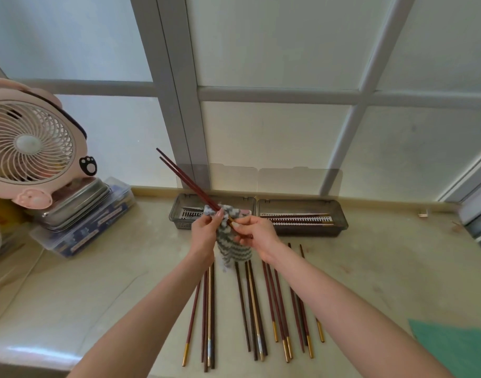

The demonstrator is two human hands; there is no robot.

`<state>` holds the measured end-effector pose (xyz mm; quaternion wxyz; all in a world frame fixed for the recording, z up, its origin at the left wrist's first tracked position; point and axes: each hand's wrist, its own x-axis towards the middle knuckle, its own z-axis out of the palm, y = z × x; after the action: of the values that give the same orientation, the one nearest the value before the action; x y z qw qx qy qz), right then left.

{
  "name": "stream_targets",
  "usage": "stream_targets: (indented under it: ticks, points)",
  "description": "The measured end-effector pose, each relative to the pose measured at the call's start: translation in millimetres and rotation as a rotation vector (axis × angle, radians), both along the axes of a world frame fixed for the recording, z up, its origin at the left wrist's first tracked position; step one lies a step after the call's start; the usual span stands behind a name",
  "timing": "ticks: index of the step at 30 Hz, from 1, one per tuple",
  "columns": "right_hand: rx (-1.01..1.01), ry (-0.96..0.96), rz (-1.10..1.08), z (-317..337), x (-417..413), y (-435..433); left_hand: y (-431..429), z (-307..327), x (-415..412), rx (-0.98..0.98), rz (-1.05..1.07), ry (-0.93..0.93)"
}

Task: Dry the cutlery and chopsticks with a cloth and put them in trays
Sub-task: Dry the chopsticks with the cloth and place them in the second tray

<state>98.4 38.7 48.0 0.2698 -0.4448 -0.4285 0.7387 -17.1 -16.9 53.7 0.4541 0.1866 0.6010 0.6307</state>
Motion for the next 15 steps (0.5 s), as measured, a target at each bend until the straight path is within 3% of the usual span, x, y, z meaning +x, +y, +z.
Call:
stream_targets:
  ticks: [4,9,12,15]
  points:
    - [-0.027,0.11,0.076,1,2,-3,-1,2,-5,-0.033,0.064,-0.104]
    - [-0.036,0.011,-0.016,1,-6,-7,-5,-1,11,-0.029,-0.033,-0.052]
    - [-0.057,-0.018,0.054,-2,-3,-9,-5,-5,6,-0.075,-0.081,0.031]
    - [-0.027,-0.032,0.091,-3,0,-11,-2,-8,5,-0.09,-0.02,-0.034]
